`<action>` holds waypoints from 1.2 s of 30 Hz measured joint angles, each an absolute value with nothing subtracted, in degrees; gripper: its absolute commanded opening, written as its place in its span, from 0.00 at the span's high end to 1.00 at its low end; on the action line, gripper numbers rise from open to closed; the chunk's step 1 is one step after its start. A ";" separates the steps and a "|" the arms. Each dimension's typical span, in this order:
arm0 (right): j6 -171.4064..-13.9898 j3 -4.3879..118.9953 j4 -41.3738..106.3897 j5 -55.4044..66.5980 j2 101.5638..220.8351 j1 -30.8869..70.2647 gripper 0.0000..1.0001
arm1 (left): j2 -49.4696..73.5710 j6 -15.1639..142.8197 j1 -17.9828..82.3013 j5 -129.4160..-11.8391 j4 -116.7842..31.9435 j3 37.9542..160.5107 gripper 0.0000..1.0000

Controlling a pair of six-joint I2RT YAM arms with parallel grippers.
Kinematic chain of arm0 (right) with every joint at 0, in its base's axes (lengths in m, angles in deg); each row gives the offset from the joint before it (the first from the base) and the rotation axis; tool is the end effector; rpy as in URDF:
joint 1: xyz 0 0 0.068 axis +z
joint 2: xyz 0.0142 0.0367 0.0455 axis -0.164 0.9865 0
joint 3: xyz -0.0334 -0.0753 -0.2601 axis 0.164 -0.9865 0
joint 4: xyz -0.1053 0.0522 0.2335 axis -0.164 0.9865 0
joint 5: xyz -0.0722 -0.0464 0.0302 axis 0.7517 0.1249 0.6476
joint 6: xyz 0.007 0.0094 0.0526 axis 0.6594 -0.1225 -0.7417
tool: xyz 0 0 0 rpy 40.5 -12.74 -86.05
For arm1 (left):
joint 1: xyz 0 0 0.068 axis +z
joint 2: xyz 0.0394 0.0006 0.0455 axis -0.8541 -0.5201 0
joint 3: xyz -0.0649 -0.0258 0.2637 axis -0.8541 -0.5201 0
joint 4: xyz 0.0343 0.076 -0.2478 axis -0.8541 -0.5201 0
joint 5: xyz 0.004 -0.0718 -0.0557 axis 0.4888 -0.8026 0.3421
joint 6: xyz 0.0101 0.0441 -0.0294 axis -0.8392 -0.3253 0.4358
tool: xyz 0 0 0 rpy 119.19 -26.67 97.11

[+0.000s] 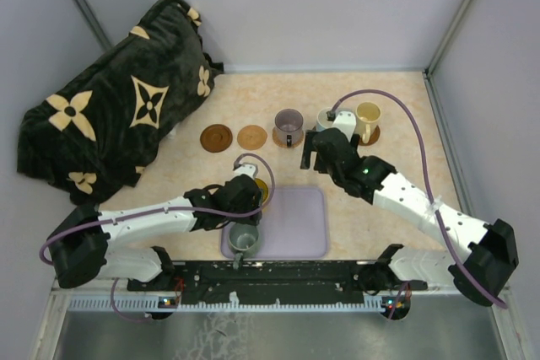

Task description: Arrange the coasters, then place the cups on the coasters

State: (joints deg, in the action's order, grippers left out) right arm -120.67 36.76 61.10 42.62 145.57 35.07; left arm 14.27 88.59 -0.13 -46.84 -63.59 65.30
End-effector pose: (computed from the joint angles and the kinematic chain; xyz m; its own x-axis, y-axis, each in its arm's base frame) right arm 0.1857 0.1579 0.3017 -0.5674 0.1392 -0.8116 -0.0211 0.9828 0.1833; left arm 0.1338 -0.2025 0.1873 -0.7777 0.1819 -0.6017 0.3497 0.9206 -0.1737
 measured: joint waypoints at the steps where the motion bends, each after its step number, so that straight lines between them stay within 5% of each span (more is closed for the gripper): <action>1: -120.67 36.72 61.04 42.47 145.57 35.07 0.14 | 14.27 88.67 -0.13 -46.42 -63.66 65.30 0.37; 8: -120.69 36.72 60.51 41.47 145.63 35.07 0.14 | 14.97 89.13 -0.21 -44.54 -63.94 65.28 0.60; 14: -121.00 36.72 60.18 40.31 146.40 35.07 0.14 | 15.36 89.44 -0.45 -43.86 -63.57 65.15 0.96; 36: -121.52 29.11 57.36 40.66 144.59 36.54 0.19 | 20.80 86.47 -0.45 -30.05 -63.09 64.93 1.00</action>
